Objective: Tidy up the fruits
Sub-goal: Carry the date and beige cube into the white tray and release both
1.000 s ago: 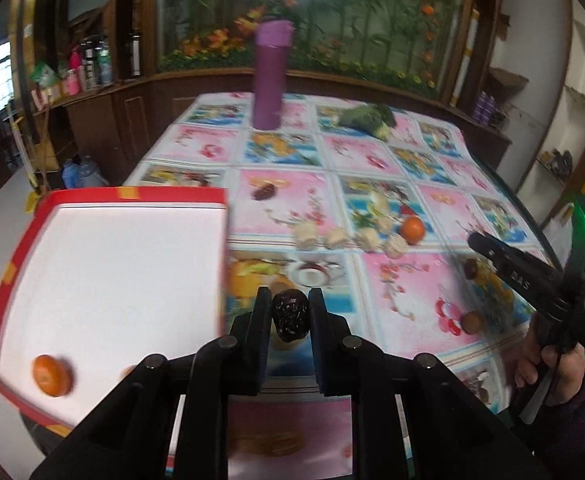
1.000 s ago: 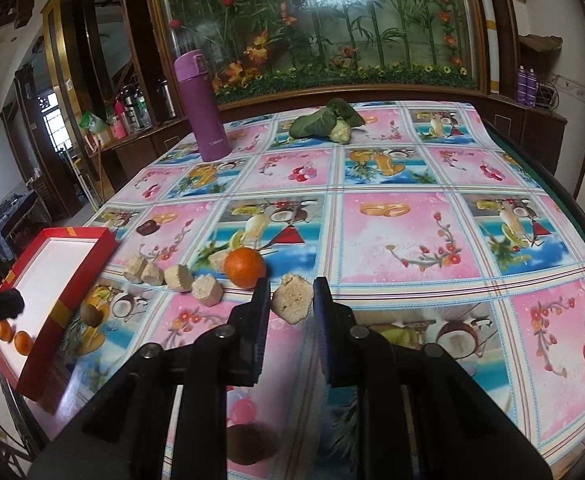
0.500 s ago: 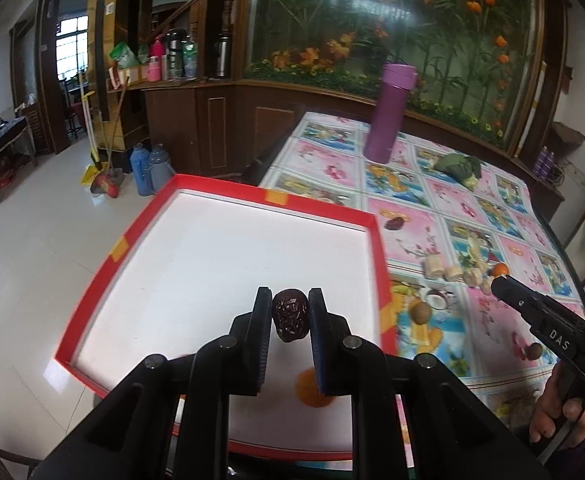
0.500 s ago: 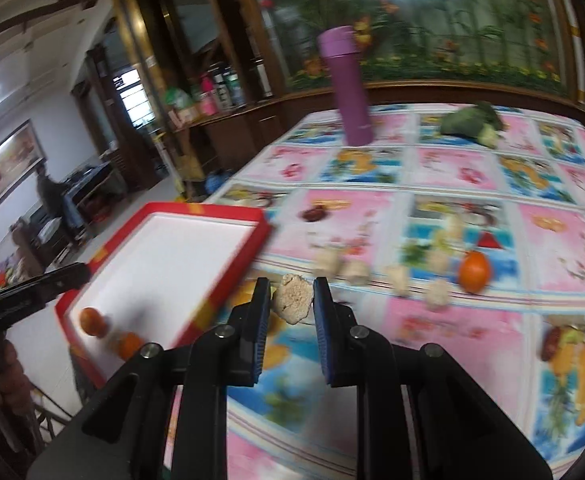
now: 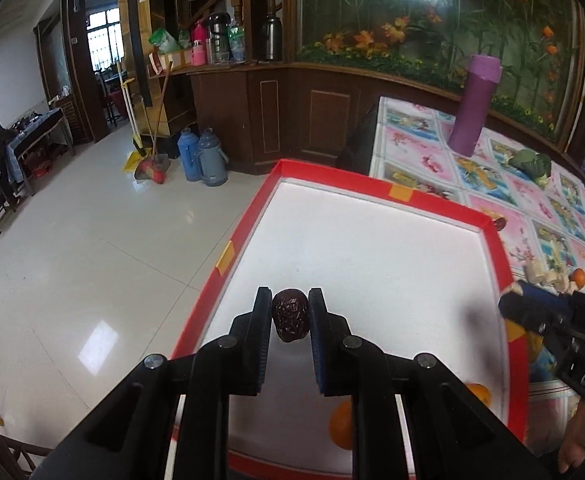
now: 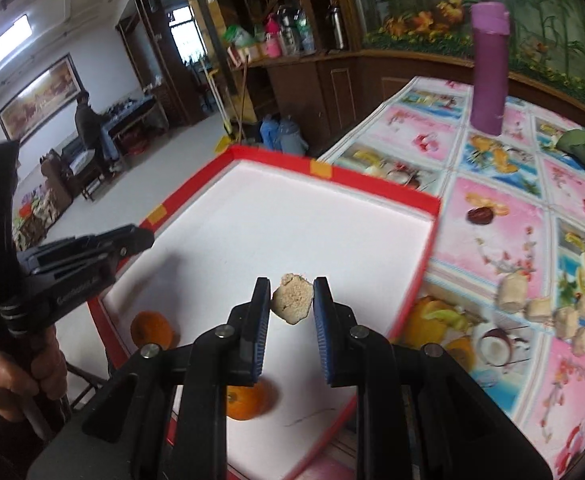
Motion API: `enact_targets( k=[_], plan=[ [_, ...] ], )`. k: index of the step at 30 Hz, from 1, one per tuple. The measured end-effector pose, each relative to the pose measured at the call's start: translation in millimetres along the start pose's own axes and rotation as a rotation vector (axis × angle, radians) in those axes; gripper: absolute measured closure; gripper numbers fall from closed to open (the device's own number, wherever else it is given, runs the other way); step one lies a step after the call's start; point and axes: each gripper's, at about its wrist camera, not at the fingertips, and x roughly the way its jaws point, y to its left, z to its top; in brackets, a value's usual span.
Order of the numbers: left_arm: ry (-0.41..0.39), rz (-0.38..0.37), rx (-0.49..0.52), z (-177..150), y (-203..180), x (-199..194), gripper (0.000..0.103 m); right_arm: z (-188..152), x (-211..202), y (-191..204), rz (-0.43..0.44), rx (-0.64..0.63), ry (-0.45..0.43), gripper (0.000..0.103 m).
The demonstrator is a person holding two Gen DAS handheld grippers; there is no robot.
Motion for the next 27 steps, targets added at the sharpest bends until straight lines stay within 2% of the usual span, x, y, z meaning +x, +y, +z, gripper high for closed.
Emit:
enact_targets(
  k=[5,11,18,21,22,27],
  plan=[
    [0.048,0.007,-0.008,-6,10,16,0.086,-3,23,3,-0.001,0.030,0.082,0.079],
    [0.086,0.020,-0.014,-17,15,26,0.086,-5,37,-1,-0.026,0.038,0.123,0.079],
    [0.073,0.053,0.002,-19,15,23,0.085,-7,41,2,-0.040,0.031,0.138,0.079],
    [0.066,0.097,0.019,-20,13,20,0.085,-6,42,2,-0.046,0.020,0.146,0.079],
    [0.059,0.111,0.025,-19,10,19,0.083,-6,42,2,-0.050,0.017,0.148,0.078],
    [0.014,0.155,0.043,-18,6,4,0.051,-8,27,-4,-0.024,0.040,0.120,0.077]
  ],
)
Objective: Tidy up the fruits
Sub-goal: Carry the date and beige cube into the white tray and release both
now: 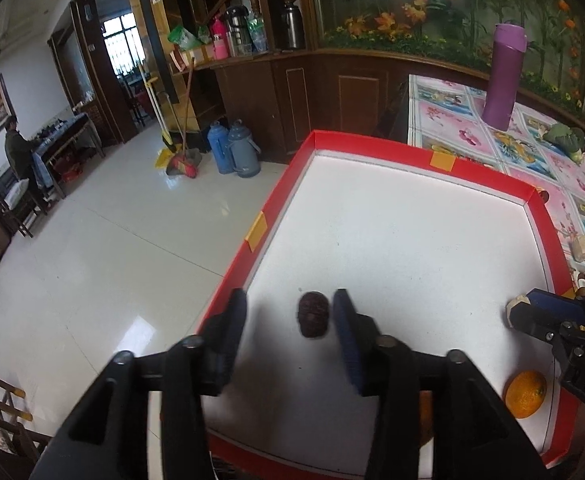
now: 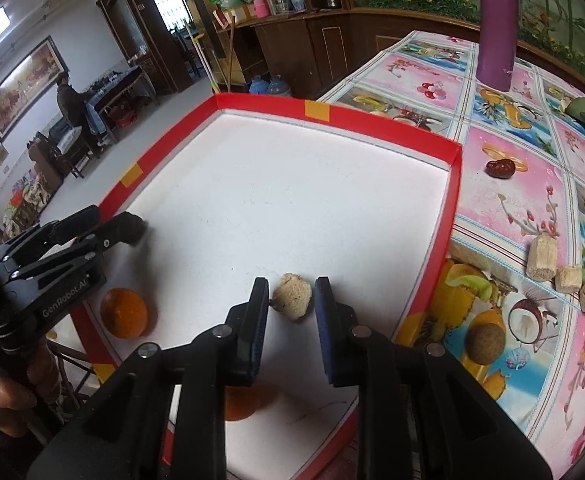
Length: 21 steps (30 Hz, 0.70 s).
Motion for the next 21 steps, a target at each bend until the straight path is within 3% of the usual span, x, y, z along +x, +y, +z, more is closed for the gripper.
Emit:
enact_targets(
  k=[5,10,21],
  plan=[
    [-0.051,0.021,0.016,4,-7,-19,0.046,-4,-25,-11,-0.004,0.016,-0.068,0.074],
    [-0.087,0.018,0.026,5,-17,-36,0.039,-11,-50,-26,0.008,0.063,-0.118,0.063],
    [-0.131,0.001,0.087,14,-50,-58,0.037,-19,-83,-67,0.009,0.152,-0.182,0.061]
  ],
)
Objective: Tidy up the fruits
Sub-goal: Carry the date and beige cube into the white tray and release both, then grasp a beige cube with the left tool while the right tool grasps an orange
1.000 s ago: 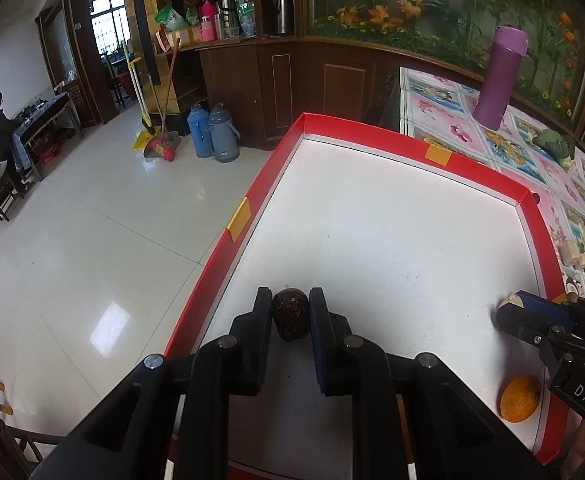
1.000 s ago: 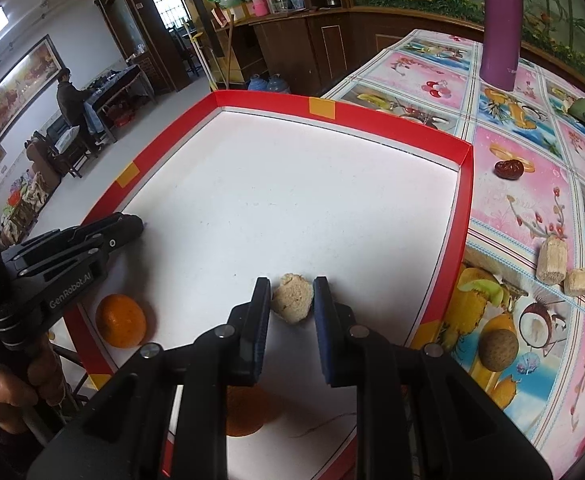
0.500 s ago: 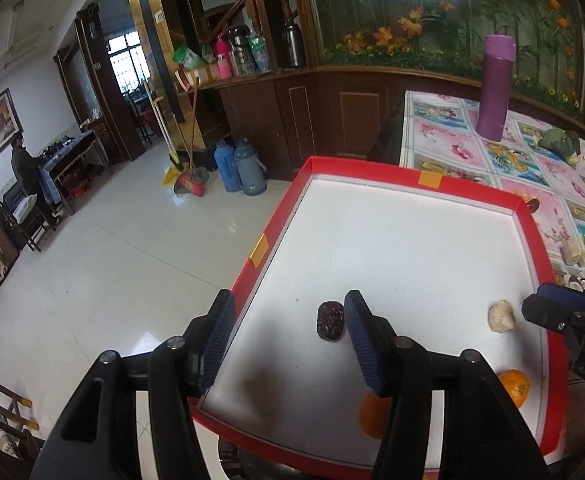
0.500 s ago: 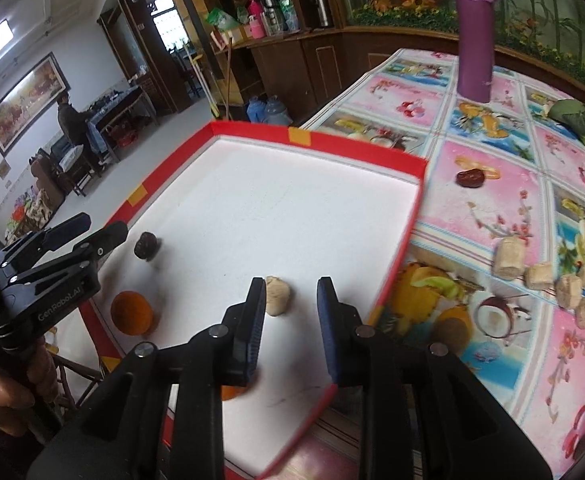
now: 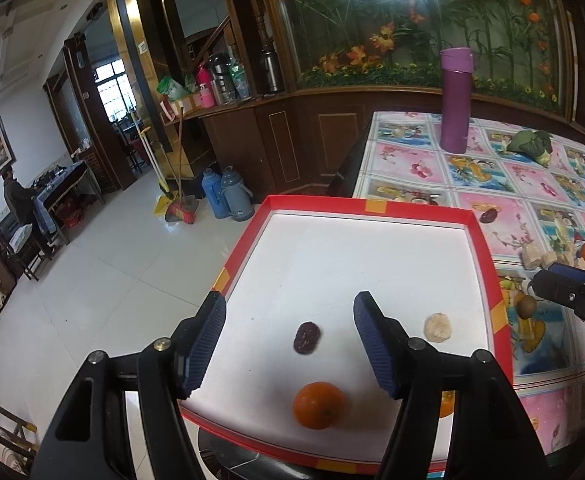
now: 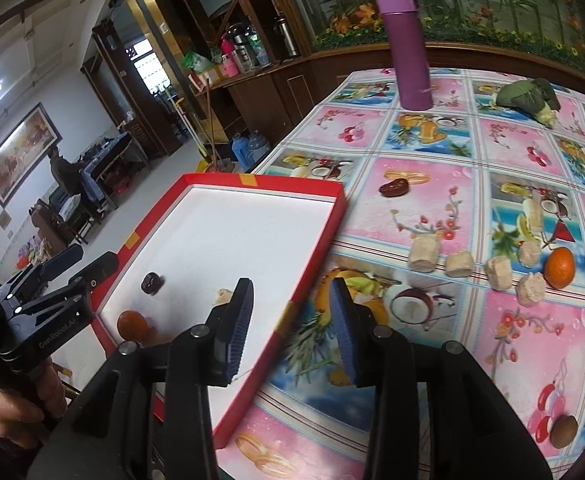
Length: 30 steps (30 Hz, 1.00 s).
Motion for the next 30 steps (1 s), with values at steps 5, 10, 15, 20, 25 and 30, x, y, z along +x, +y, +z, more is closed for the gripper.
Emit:
enact_targets(
  k=[5,10,15,20,25,30],
  plan=[
    [0.000,-0.015,0.029,4,-17,-3,0.037,-6,-22,-23,-0.030,0.006,-0.039,0.061],
    [0.007,-0.079,0.073,8,-44,-6,0.036,-23,-66,-74,-0.144,0.029,-0.097,0.061],
    [0.021,-0.151,0.131,14,-80,-4,0.036,-45,-105,-126,-0.284,0.060,-0.113,0.061],
    [0.032,-0.225,0.189,18,-118,-5,0.036,-56,-129,-176,-0.390,0.117,-0.108,0.061],
    [0.055,-0.283,0.238,17,-149,-4,0.036,-53,-134,-207,-0.394,0.177,-0.100,0.061],
    [0.096,-0.293,0.266,21,-168,8,0.036,-37,-113,-207,-0.316,0.201,-0.068,0.061]
  ],
)
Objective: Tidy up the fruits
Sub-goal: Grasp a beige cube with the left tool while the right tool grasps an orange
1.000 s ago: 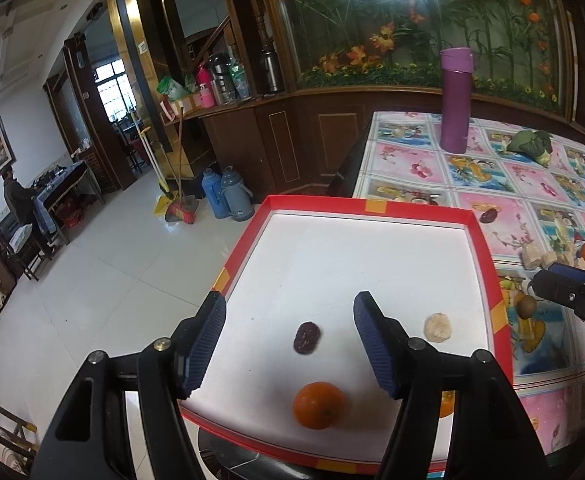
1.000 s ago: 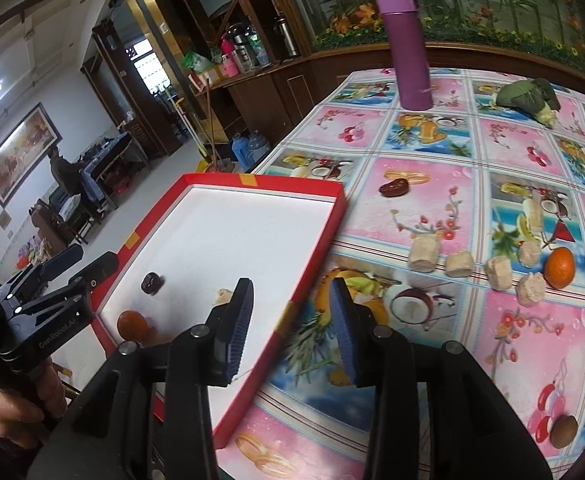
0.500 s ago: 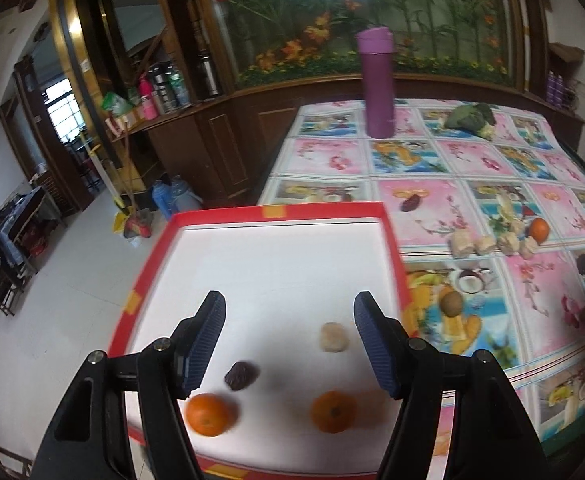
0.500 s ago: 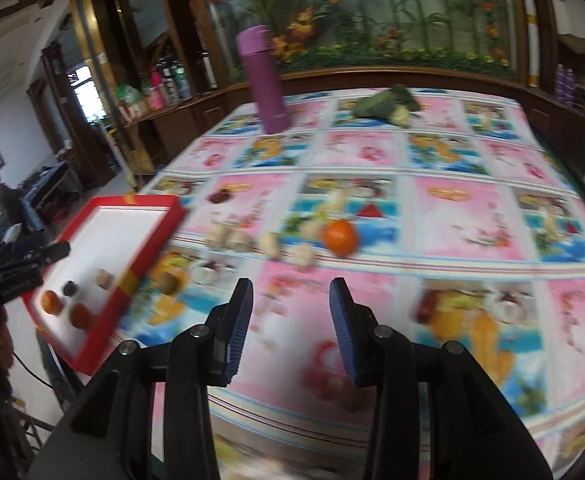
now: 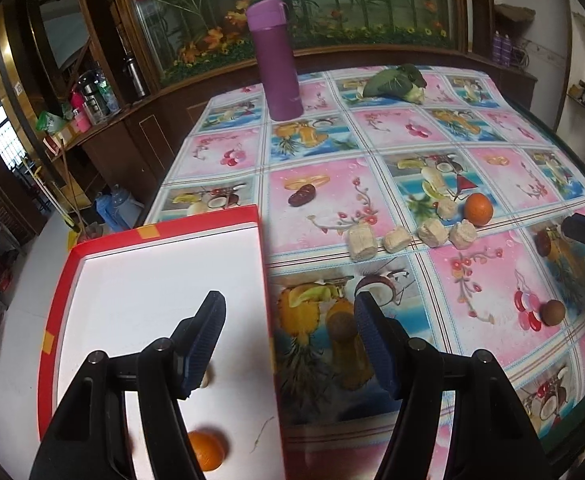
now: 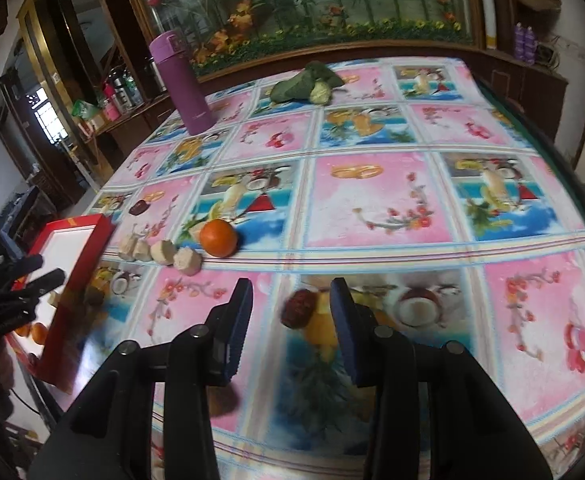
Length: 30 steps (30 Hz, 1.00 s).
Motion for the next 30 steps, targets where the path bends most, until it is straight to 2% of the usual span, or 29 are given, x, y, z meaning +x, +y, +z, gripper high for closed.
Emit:
enact_targets(
  k=[5,9,13,16,21,24,25,27,29,30],
  plan=[
    [0.026,-0.016,0.002,19,-6,20,0.036,26,30,24,0.066,0.002,0.025,0.061],
    [0.074,-0.050,0.017,31,-14,43,0.036,37,61,36,0.114,0.033,0.086,0.061],
    [0.114,-0.080,0.031,32,-22,60,0.036,34,74,47,0.095,0.008,0.102,0.061],
    [0.116,-0.122,0.038,32,-27,63,0.036,34,78,45,0.106,0.008,0.099,0.061],
    [0.130,-0.143,0.032,36,-31,76,0.036,31,90,47,0.100,-0.009,0.136,0.061],
    [0.122,-0.163,0.026,39,-30,78,0.038,33,91,48,0.087,-0.021,0.128,0.061],
    [0.120,-0.166,0.025,39,-29,79,0.040,33,92,49,0.084,-0.029,0.126,0.061],
    [0.127,-0.175,0.025,40,-28,81,0.055,32,94,54,0.070,-0.049,0.126,0.061],
    [0.140,-0.196,0.031,38,-29,84,0.059,32,95,57,0.070,-0.067,0.126,0.061],
    [0.147,-0.199,0.037,36,-30,86,0.065,31,95,58,0.067,-0.071,0.122,0.064]
  ],
)
